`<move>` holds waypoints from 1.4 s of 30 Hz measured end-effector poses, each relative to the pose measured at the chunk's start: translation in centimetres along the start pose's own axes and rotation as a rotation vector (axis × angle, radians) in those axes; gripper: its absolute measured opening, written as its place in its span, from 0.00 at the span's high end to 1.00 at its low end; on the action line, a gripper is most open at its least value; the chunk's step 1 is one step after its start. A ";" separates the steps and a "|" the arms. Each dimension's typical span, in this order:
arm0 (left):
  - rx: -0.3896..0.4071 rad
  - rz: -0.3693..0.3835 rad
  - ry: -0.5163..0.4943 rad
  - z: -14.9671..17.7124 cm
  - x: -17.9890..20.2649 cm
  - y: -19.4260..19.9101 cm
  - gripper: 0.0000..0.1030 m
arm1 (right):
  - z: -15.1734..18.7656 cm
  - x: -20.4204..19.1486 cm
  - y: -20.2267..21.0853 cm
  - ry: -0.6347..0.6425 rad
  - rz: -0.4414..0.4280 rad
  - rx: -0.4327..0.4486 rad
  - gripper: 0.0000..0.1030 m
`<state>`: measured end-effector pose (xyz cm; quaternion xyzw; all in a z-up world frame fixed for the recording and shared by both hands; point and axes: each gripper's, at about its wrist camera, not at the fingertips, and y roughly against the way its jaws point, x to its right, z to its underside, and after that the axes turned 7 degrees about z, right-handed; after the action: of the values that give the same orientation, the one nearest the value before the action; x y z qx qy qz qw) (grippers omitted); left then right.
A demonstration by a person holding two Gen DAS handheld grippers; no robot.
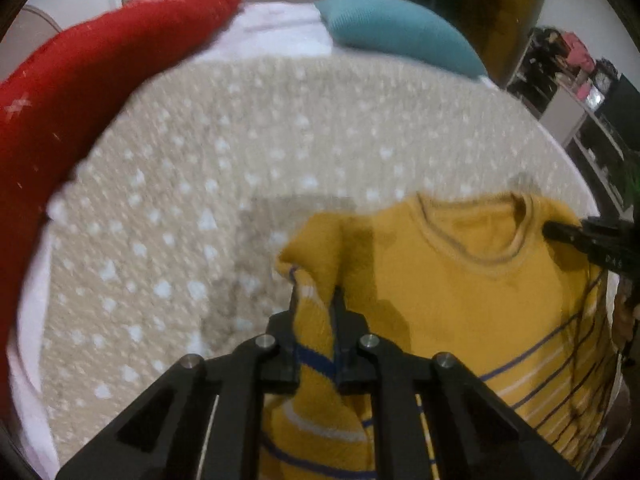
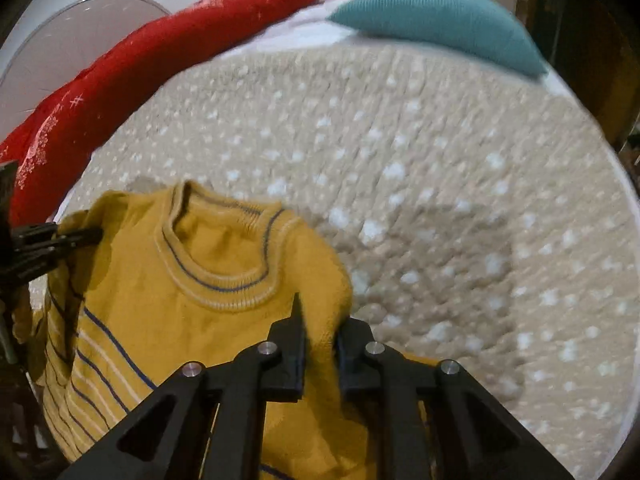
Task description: Fold small clothes
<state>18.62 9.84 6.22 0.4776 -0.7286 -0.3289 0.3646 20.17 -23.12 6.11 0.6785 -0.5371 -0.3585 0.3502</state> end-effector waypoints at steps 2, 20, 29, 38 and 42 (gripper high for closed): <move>0.013 -0.009 -0.018 -1.5 0.3 0.9 0.91 | -1.0 0.1 1.6 -0.019 0.020 0.039 0.89; 0.103 -0.254 0.125 -8.5 -3.4 -1.6 0.77 | -9.3 6.5 -0.4 -0.240 0.159 0.064 0.65; 0.218 -0.111 0.109 2.4 2.3 11.1 0.35 | 3.3 8.4 9.9 -0.276 0.033 0.088 0.46; 0.186 0.023 0.244 14.8 4.7 19.8 0.34 | 16.6 5.0 13.5 -0.269 0.058 0.069 0.36; 0.279 -0.164 0.283 18.4 3.3 26.0 0.34 | 19.1 2.7 13.1 -0.238 0.038 0.063 0.30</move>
<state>-9.71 17.70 18.90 0.6227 -0.6672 -0.1832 0.3655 -2.10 -29.85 7.56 0.6315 -0.5985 -0.4128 0.2694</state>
